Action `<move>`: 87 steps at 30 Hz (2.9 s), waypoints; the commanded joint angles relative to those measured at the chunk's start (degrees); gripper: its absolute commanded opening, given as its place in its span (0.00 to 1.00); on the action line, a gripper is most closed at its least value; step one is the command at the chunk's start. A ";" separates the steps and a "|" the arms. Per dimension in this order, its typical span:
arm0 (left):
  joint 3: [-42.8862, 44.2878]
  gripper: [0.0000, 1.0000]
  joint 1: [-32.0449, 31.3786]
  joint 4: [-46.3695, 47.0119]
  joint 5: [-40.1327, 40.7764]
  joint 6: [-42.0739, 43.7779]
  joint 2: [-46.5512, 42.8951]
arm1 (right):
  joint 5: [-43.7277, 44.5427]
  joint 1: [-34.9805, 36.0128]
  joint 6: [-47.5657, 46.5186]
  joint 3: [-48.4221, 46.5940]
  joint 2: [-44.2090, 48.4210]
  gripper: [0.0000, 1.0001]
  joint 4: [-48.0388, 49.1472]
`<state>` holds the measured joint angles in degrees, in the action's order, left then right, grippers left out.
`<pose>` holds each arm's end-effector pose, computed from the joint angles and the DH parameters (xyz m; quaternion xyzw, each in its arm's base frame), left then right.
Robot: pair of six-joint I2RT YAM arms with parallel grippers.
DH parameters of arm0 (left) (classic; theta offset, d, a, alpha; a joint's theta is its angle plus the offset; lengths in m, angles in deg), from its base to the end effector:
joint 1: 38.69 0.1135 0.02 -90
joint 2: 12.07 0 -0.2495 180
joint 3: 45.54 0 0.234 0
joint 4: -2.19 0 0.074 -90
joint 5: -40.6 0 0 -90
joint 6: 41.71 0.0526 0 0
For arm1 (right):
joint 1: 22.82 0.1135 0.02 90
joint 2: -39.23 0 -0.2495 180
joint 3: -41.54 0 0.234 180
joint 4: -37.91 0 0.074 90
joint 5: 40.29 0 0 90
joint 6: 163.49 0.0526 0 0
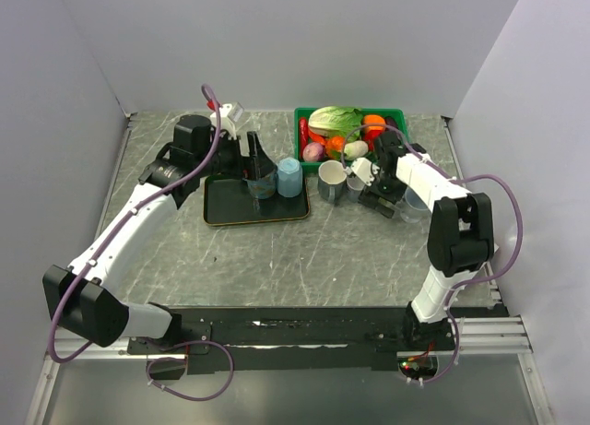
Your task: Turn the mug right side up
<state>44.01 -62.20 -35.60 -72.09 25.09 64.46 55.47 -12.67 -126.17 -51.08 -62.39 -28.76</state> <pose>0.2680 -0.1387 0.3575 0.1083 0.8256 -0.3616 0.4195 0.3284 0.0534 0.1989 -0.5112 0.8489 -0.0916 0.0980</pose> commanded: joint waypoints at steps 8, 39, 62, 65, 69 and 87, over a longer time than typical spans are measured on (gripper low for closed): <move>0.28 0.96 0.48 0.09 -3.41 0.61 -1.74 | -7.51 -2.51 13.47 -4.25 10.64 1.00 4.51; -3.07 0.96 5.84 -1.14 8.19 -4.57 -3.50 | 11.56 -15.24 105.85 8.85 19.19 0.67 -0.48; -1.39 0.96 8.21 -2.20 7.67 -4.75 -1.47 | 10.86 -19.20 109.55 12.81 11.10 0.55 10.32; -1.40 0.96 8.30 -2.20 7.41 -4.92 -1.21 | 9.89 -20.35 107.19 12.28 9.34 0.53 13.30; -0.96 0.96 8.48 -2.46 7.76 -4.92 -0.60 | 7.78 -21.49 104.11 11.05 6.62 0.50 16.29; -6.66 0.96 8.57 3.59 9.78 4.09 3.27 | 7.07 -21.40 98.75 16.94 23.74 0.82 13.93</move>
<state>39.47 -53.87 -36.96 -63.07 21.31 66.95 60.83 -34.11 -25.35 -33.64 -45.49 -13.62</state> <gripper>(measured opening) 0.963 0.794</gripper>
